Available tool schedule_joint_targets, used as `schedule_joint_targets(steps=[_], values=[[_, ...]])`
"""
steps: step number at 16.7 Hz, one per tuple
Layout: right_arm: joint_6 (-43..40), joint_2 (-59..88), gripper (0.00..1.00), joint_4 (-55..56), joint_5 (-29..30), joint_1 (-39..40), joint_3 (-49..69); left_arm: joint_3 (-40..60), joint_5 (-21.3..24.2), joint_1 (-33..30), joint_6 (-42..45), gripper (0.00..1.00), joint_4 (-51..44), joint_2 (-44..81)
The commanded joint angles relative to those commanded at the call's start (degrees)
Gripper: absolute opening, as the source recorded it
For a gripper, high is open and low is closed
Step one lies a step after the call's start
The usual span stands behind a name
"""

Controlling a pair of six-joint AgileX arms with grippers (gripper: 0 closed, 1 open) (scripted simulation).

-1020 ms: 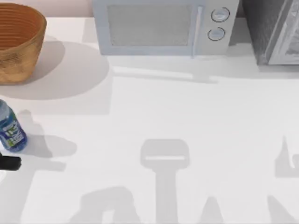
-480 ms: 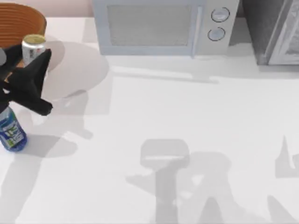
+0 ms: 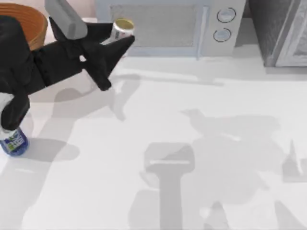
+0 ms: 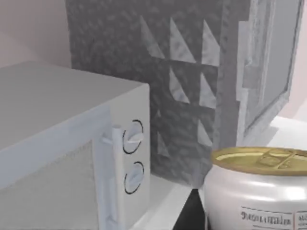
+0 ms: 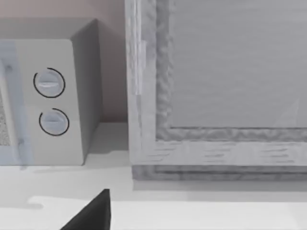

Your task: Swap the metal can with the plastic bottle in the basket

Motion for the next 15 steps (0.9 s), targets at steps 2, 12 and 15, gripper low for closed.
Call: schedule_joint_targets(steps=[2,12,15], values=[[0.0,0.0,1.00,0.0,0.0,0.0,0.0,4.7,5.0,-1.8,0.1,0.00,5.6,10.2],[0.0,0.0,1.00,0.0,0.0,0.0,0.0,20.7,22.8,-8.4,0.1,0.00,24.9,46.1],[0.0,0.0,1.00,0.0,0.0,0.0,0.0,22.0,24.2,-9.0,0.0,0.00,26.5,49.2]])
